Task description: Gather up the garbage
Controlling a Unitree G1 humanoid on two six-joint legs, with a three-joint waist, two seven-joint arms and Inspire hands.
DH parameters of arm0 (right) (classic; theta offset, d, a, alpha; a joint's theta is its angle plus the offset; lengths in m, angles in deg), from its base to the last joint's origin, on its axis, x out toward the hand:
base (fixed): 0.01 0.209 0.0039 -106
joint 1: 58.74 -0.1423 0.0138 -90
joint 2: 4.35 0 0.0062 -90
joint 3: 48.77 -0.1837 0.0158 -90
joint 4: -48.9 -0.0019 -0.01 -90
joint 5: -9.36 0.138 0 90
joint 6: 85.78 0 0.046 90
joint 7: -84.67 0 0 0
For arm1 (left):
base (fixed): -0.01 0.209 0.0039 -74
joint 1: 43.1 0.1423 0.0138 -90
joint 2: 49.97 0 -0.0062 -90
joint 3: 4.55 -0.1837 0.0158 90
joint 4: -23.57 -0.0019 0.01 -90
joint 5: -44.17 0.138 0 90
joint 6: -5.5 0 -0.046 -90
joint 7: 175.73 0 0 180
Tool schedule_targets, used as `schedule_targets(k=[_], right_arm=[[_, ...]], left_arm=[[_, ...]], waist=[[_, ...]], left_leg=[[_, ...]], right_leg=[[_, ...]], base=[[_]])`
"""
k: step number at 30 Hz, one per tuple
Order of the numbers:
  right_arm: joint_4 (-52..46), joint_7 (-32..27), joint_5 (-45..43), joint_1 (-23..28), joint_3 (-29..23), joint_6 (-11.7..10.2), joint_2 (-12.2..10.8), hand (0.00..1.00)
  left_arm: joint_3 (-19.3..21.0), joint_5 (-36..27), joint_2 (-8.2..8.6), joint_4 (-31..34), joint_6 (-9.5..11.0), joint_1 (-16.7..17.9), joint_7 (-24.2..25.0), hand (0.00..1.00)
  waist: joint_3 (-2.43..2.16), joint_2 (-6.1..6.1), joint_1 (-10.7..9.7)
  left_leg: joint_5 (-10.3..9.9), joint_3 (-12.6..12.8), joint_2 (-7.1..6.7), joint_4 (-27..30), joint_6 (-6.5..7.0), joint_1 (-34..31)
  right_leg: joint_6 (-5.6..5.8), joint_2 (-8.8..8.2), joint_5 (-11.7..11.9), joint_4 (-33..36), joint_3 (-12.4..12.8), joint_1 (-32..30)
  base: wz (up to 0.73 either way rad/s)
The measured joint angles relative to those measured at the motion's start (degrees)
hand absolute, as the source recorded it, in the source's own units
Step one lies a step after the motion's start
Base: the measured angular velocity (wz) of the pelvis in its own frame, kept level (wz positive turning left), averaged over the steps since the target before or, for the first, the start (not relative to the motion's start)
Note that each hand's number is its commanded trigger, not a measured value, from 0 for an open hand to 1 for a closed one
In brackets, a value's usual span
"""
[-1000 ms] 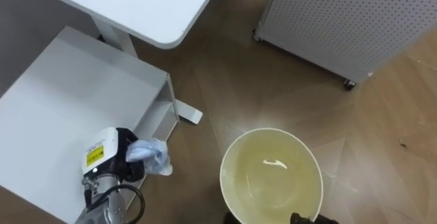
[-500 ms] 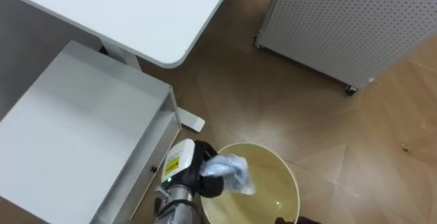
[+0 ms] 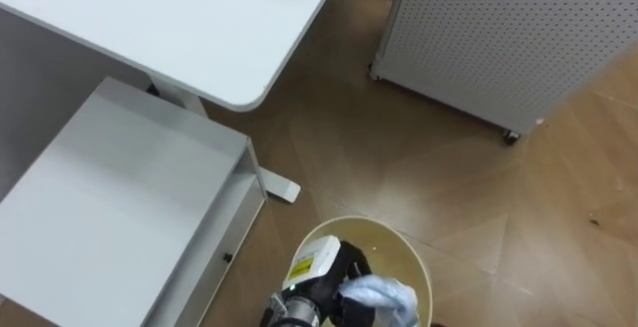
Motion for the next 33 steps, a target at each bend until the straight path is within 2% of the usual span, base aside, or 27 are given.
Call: schedule_targets(k=[8, 18, 21, 25, 28, 30, 32, 33], right_arm=[[2.08, 0.97, 0.25, -0.41, -0.75, 1.12, -0.05, 1.0], [2.35, 1.36, 0.04, -0.39, -0.91, 1.78, -0.11, 1.0], [2.44, 1.37, 0.07, 0.21, -1.06, 1.78, -0.02, 1.0], [2.7, 1.56, -0.09, 1.36, -2.93, 2.71, 0.18, 1.0], [2.41, 1.86, -2.56, 1.72, -3.65, 2.82, 0.38, 1.0], [1.88, 1.96, -4.6, 2.55, -4.24, 2.73, 0.81, 1.0], [1.95, 2.19, -5.66, 3.14, -5.0, 2.86, 1.19, 1.0], [1.93, 2.4, -6.0, 3.33, -5.35, 2.87, 1.31, 1.0]], left_arm=[[-0.06, 0.04, -0.08, -0.19, -0.53, 2.48, 3.65, 0.0], [-0.53, 0.08, -1.54, -2.11, -1.15, 2.92, 7.93, 0.0], [-0.48, 0.09, -2.23, -2.87, -1.14, 3.5, 8.25, 0.0], [-0.02, 0.3, -2.95, -2.97, -1.14, 5.3, 8.59, 0.0], [1.44, 0.35, -4.8, -2.36, -1.01, 6.67, 8.6, 0.0], [1.92, 0.98, -5.29, -2.36, -0.88, 7.38, 8.59, 0.0], [2.45, 1.44, -5.97, -2.14, -0.06, 8.71, 8.54, 0.0], [2.68, 1.44, -6.03, -2.1, 0.08, 9.06, 8.54, 0.0]], waist=[[-0.01, -0.04, 0.07], [0.03, -0.02, 0.2], [0.05, -0.01, 0.99], [0.07, 0.04, 3.07], [0.06, 0.27, 3.64], [-0.04, 0.59, 4.52], [-0.49, 1.17, 4.98], [-0.52, 1.22, 4.98]], left_leg=[[1.12, 0.05, -0.77, -3.07, -0.23, 2.06], [1.31, 0.12, -0.48, -4.32, -0.38, 4.26], [1.35, 0.16, -0.64, -5.42, -0.44, 6.14], [1.35, 0.18, -0.87, -7.2, -0.46, 9.57], [1.39, 0.14, -0.88, -8.51, -0.54, 10.93], [1.47, 0.14, -1.0, -9.55, -0.64, 12.39], [2.07, -0.16, -1.64, -11.59, -0.75, 15.0], [2.37, -0.15, -1.87, -12.52, -0.71, 15.89]], right_leg=[[0.06, -0.17, 0.26, -1.51, 0.14, 1.35], [0.22, 0.54, 0.62, -3.98, 0.08, 3.71], [0.29, 0.6, 0.67, -4.87, 0.08, 5.51], [0.62, 0.67, 0.56, -6.19, -0.01, 8.73], [0.74, 0.79, 0.62, -7.17, -0.28, 10.17], [0.83, 0.89, 0.68, -8.01, -0.33, 11.6], [1.07, 0.67, 0.67, -9.21, -0.61, 13.75], [1.19, 0.56, 0.67, -9.42, -0.55, 14.33]], base=[[0.0], [-0.01], [0.0], [0.0], [0.0], [0.0], [0.06], [0.06]])
